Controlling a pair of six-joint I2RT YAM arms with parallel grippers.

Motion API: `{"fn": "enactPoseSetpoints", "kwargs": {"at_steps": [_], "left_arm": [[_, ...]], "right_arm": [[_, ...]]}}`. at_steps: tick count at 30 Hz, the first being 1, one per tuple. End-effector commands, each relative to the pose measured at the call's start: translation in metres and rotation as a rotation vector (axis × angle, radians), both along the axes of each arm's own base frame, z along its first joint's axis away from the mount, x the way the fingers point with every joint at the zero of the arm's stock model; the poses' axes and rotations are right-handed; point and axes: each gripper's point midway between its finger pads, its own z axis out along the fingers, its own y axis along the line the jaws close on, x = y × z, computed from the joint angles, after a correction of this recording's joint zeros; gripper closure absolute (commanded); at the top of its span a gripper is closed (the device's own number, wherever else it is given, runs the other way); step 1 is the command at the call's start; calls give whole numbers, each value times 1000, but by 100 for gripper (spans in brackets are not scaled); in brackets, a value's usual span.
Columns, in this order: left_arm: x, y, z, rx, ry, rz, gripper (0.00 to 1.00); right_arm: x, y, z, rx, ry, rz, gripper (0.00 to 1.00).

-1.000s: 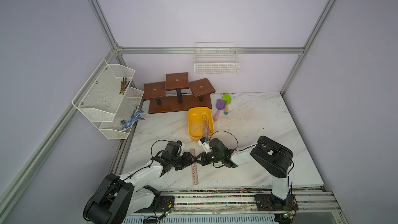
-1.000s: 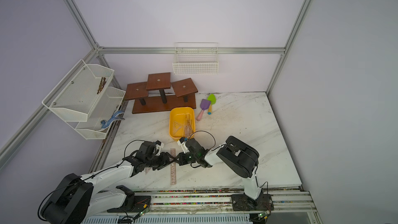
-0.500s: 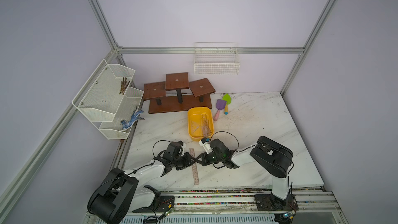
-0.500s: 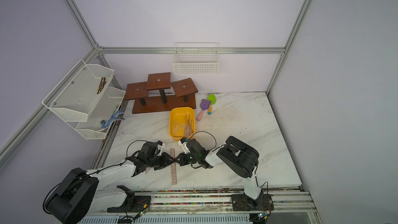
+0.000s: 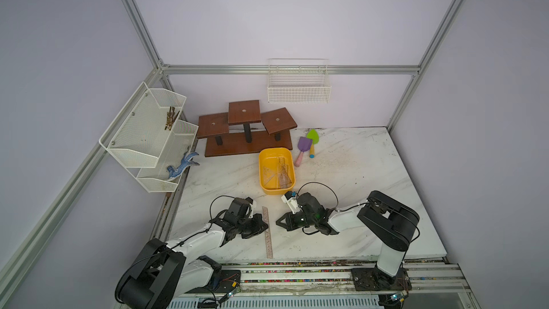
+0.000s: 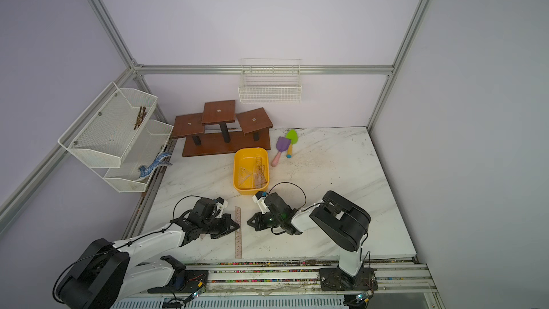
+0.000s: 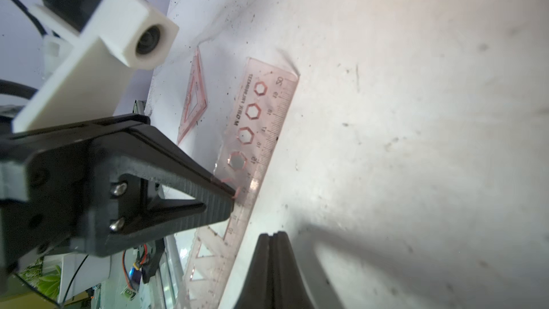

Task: Put the scattered rulers into the storage box
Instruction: Pick up the ruler from the center of the board, then place the ruler in the storage box.

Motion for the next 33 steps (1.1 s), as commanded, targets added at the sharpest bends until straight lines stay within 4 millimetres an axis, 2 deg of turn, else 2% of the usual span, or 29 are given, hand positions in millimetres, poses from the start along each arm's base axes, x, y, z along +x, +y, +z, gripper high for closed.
{"fn": "enactPoseSetpoints", "kwargs": {"at_steps": [1, 3, 6, 7, 8, 10, 15, 18, 22, 24, 27, 30, 33], "left_arm": [[-8, -6, 24, -43, -49, -63, 100], [-9, -12, 36, -94, -75, -78, 100], [-8, -18, 54, -122, -91, -106, 100], [-6, -18, 62, -114, -103, -114, 100], [-3, -19, 71, -107, -118, -123, 100], [5, -20, 87, -95, -156, -137, 100], [45, -27, 132, -113, -250, -174, 100], [70, -35, 149, -110, -268, -235, 100], [110, -38, 161, -89, -268, -294, 100], [133, -39, 161, -112, -267, -301, 100], [160, -40, 165, -126, -283, -313, 100], [180, -41, 160, -125, -281, -318, 100], [191, -44, 156, -128, -276, -320, 100]], "right_arm": [[-3, -4, 43, 74, -95, 50, 96], [-6, -8, 60, 110, -126, 79, 96], [-7, -11, 76, 150, -148, 104, 96], [-6, -13, 77, 152, -148, 109, 96], [-5, -14, 91, 183, -175, 116, 97], [0, -17, 99, 205, -195, 119, 97], [24, -22, 112, 233, -229, 96, 96], [44, -23, 112, 229, -215, 101, 97], [67, -25, 123, 251, -242, 73, 96], [79, -23, 126, 253, -248, 67, 96], [96, -22, 126, 242, -255, 51, 96], [112, -22, 123, 225, -253, 35, 95], [124, -22, 124, 217, -256, 29, 93]]}}
